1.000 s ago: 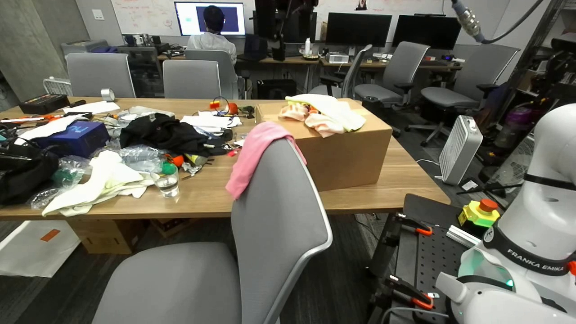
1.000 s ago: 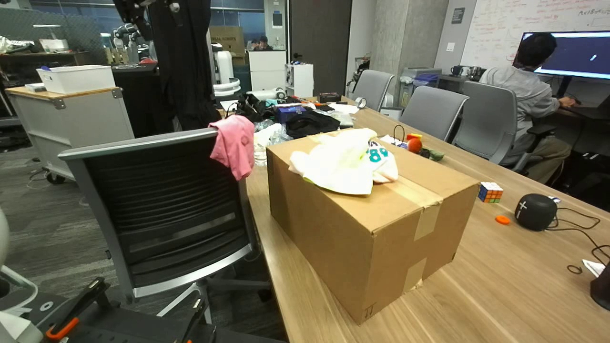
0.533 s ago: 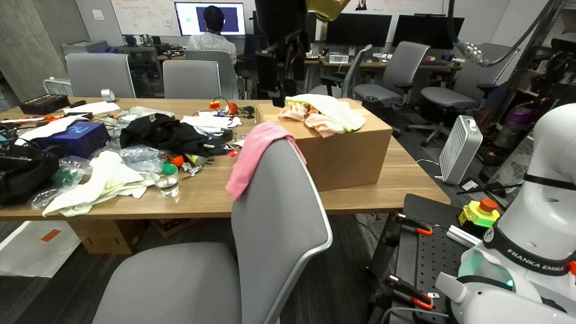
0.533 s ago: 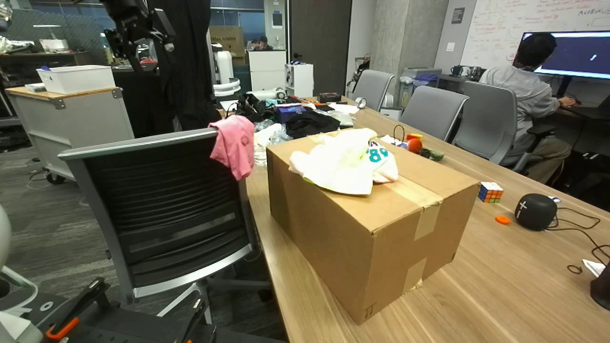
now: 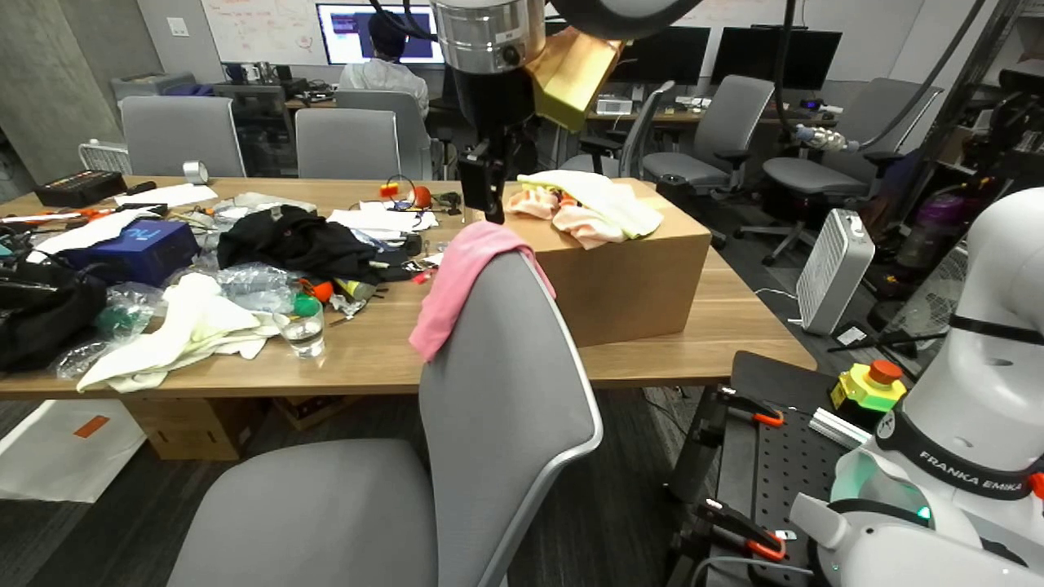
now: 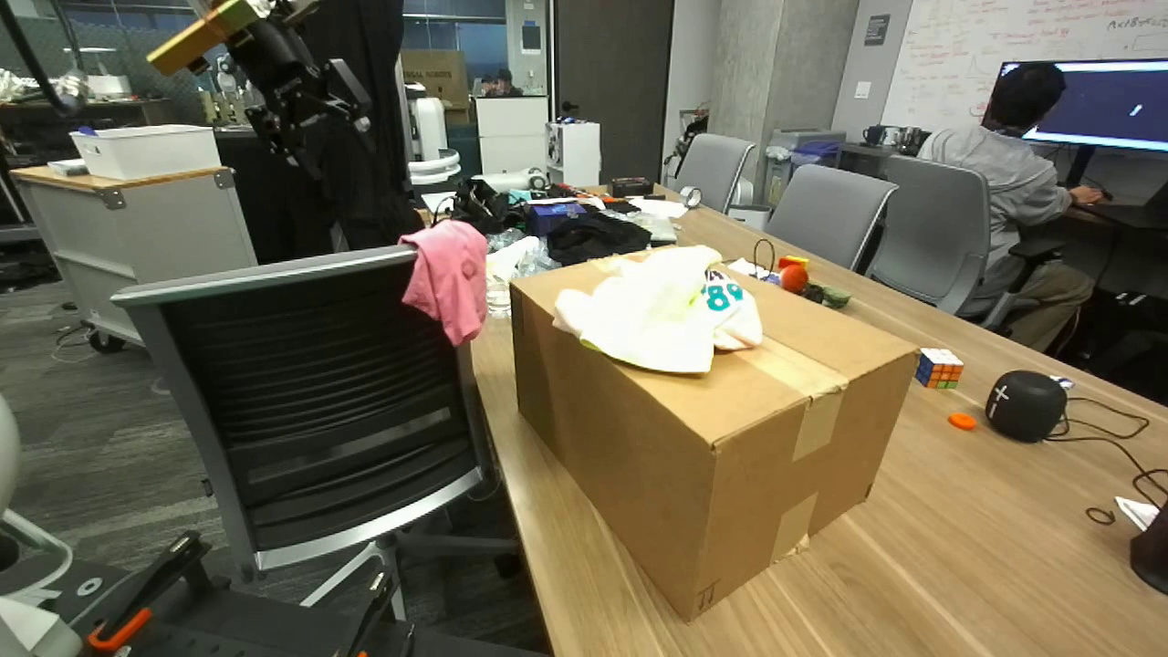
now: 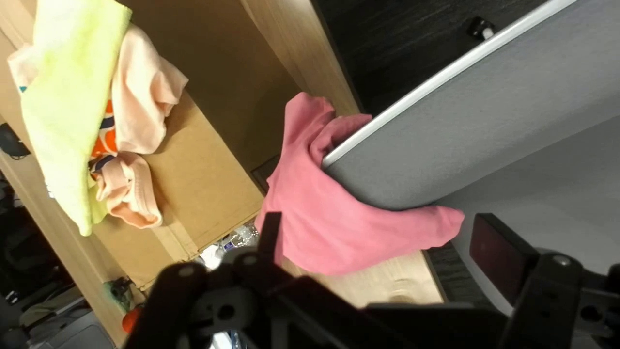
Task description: Put the peach shirt, the green towel and the pink shirt on the top of the box
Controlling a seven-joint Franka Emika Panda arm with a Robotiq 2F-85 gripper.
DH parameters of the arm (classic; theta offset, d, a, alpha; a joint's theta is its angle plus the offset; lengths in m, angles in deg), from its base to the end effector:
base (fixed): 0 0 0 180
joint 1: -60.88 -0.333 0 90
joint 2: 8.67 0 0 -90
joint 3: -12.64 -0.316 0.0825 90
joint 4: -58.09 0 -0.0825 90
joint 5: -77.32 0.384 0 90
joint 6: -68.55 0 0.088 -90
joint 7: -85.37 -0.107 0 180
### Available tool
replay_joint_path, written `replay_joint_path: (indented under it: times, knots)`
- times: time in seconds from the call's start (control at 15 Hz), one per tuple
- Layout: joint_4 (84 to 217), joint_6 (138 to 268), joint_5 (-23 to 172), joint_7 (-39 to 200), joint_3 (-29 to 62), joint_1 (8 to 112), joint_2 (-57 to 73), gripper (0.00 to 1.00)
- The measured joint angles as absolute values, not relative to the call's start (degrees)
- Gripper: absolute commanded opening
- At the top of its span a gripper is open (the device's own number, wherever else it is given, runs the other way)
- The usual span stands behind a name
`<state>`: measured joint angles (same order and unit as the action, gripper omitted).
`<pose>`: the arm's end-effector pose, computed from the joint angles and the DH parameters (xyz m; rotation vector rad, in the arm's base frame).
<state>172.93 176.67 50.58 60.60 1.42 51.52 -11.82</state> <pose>0.5136 0.1587 0.4827 2.6960 0.1190 0.1577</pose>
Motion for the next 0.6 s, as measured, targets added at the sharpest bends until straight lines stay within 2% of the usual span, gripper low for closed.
replay_joint_path:
  times: [0.6]
  knots:
    - [173.24, 179.45, 46.47, 54.90, 1.66, 51.60, -7.41, 1.00]
